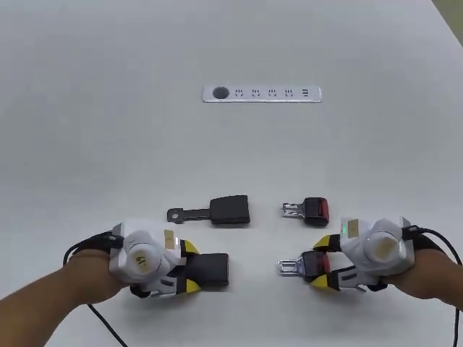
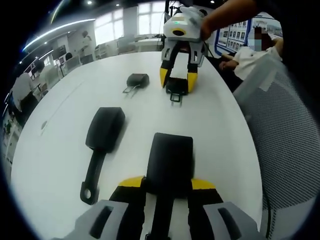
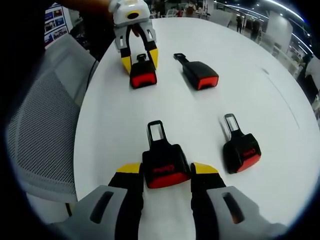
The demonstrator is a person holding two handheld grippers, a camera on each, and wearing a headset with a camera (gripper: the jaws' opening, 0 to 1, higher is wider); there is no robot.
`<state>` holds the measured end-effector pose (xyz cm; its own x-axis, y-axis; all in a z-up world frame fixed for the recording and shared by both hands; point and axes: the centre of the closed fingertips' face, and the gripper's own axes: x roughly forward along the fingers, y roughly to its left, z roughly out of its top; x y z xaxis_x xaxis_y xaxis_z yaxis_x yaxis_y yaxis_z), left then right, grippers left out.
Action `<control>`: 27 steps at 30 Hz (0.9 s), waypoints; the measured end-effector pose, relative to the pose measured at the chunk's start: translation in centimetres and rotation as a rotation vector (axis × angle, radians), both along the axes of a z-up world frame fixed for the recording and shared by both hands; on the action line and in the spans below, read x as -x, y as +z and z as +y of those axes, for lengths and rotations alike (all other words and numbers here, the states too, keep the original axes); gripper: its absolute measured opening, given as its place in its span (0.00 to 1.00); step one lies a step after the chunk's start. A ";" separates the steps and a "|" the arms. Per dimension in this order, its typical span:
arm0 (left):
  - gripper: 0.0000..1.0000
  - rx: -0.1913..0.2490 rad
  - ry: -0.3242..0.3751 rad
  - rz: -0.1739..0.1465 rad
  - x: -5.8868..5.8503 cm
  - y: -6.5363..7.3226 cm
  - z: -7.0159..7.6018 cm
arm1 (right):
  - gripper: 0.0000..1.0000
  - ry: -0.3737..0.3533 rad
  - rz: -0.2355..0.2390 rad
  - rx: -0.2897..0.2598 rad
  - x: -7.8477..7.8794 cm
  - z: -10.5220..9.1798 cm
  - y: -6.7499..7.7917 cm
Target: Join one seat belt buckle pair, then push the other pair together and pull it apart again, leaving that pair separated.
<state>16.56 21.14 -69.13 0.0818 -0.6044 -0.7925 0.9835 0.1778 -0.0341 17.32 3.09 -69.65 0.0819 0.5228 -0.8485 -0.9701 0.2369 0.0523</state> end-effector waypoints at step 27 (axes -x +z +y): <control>0.33 -0.012 0.016 0.009 -0.2 -0.1 0.2 | 0.36 0.001 -0.011 -0.074 0.6 7.6 0.4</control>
<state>16.72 21.30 -69.28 0.0840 -0.5933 -0.8006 0.9801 0.1942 -0.0410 16.70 10.70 -69.26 0.0900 0.5843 -0.8066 -0.9710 0.2316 0.0594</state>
